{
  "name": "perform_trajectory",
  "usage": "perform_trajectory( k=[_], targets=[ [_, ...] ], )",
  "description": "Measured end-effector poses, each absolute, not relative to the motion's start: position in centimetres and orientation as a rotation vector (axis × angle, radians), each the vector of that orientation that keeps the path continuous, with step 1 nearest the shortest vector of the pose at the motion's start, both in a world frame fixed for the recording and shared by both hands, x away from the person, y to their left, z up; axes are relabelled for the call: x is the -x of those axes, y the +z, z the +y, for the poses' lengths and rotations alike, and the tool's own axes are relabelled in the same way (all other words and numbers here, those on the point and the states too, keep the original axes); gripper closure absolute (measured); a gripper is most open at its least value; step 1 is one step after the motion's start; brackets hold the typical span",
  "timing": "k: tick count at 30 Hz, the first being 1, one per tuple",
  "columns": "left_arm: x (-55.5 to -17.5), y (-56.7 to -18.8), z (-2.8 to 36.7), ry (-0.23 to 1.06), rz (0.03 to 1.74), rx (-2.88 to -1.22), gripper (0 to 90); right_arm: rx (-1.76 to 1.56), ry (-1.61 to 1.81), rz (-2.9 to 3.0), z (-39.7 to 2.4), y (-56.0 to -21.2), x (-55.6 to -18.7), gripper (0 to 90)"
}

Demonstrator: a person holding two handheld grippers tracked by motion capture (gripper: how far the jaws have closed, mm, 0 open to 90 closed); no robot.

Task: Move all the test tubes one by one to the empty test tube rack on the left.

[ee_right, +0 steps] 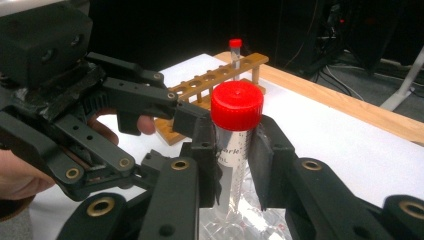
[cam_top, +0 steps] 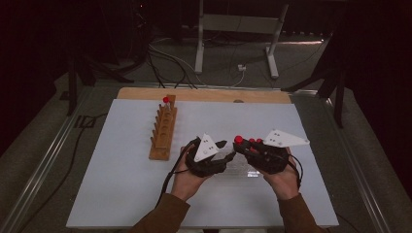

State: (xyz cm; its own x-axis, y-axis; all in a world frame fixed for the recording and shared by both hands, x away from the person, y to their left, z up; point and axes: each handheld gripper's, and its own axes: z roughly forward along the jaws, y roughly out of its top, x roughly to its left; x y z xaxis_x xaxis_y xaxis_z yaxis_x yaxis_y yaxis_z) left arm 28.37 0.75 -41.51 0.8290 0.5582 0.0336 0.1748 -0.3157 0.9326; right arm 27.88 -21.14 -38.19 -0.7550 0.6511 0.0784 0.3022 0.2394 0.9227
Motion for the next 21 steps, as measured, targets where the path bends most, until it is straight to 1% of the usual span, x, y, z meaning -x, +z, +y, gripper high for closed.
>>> perform_trajectory(
  k=[8, 13, 16, 21],
  targets=[
    [-28.3, -41.6, 0.5, 0.426, 0.514, -1.896, 73.2, -0.879, 1.527, 2.218, -20.5, -38.3, -28.0, 74.3],
    [-28.3, -41.6, 0.6, 0.426, 0.514, -1.887, 75.7, -0.883, 1.538, 2.216, -20.7, -38.3, -28.0, 72.9],
    [-28.5, -41.7, 0.7, 0.428, 0.526, -1.891, 75.8, -0.894, 1.579, 2.200, -21.1, -38.2, -28.0, 59.3],
    [-29.0, -41.6, 1.2, 0.438, 0.564, -1.870, 75.9, -0.900, 1.588, 2.167, -22.0, -37.9, -27.9, 39.1]
  ],
)
